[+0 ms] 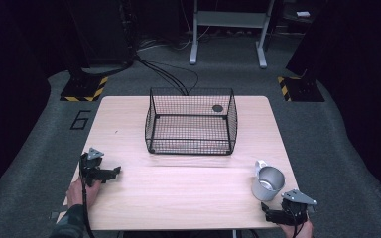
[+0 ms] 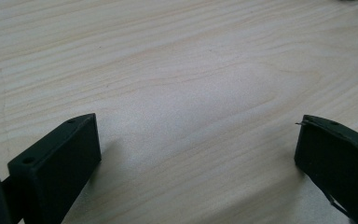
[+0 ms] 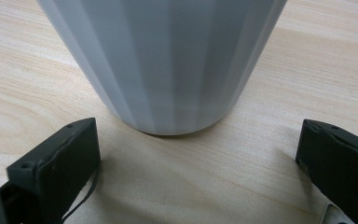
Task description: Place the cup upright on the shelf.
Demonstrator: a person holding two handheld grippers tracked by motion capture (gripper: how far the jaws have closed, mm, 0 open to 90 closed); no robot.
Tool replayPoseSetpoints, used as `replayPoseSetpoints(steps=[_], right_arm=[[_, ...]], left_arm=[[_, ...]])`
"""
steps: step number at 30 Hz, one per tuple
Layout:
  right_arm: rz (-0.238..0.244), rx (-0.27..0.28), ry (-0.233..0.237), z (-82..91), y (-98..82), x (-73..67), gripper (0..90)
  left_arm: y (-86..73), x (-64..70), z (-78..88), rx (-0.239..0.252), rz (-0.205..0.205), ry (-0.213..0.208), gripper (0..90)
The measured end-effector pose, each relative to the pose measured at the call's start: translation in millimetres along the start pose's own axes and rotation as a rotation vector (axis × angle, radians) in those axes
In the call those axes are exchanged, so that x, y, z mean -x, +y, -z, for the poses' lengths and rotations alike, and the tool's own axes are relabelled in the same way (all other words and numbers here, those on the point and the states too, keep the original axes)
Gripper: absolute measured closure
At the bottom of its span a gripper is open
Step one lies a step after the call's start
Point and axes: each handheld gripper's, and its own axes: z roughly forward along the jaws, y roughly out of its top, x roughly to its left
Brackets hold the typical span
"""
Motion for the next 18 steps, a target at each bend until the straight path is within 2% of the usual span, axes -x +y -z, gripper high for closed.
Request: replayPoseSetpoints(steps=[10, 12, 14, 18], right_arm=[[0.0, 0.006, -0.004, -0.3, -0.1, -0.3, 0.0], [-0.023, 0.0, -0.014, -0.5, 1.0, -2.4, 0.0], [-0.011, -0.02, -0.012, -0.3, 2.5, -2.0, 0.0], [-0.003, -0.017, -0.014, 2.4, 6.3, -2.5, 0.0]], left_arm=[[0.1, -0.1, 0.1, -0.002, -0.001, -0.001, 0.3], [0.0, 0.1, -0.1, 0.001, 0.002, 0.001, 0.3], [0.1, 0.0, 0.1, -0.001, 0.001, 0.0, 0.3], [0.1, -0.7, 0.5, -0.008, -0.01, -0.002, 0.3]])
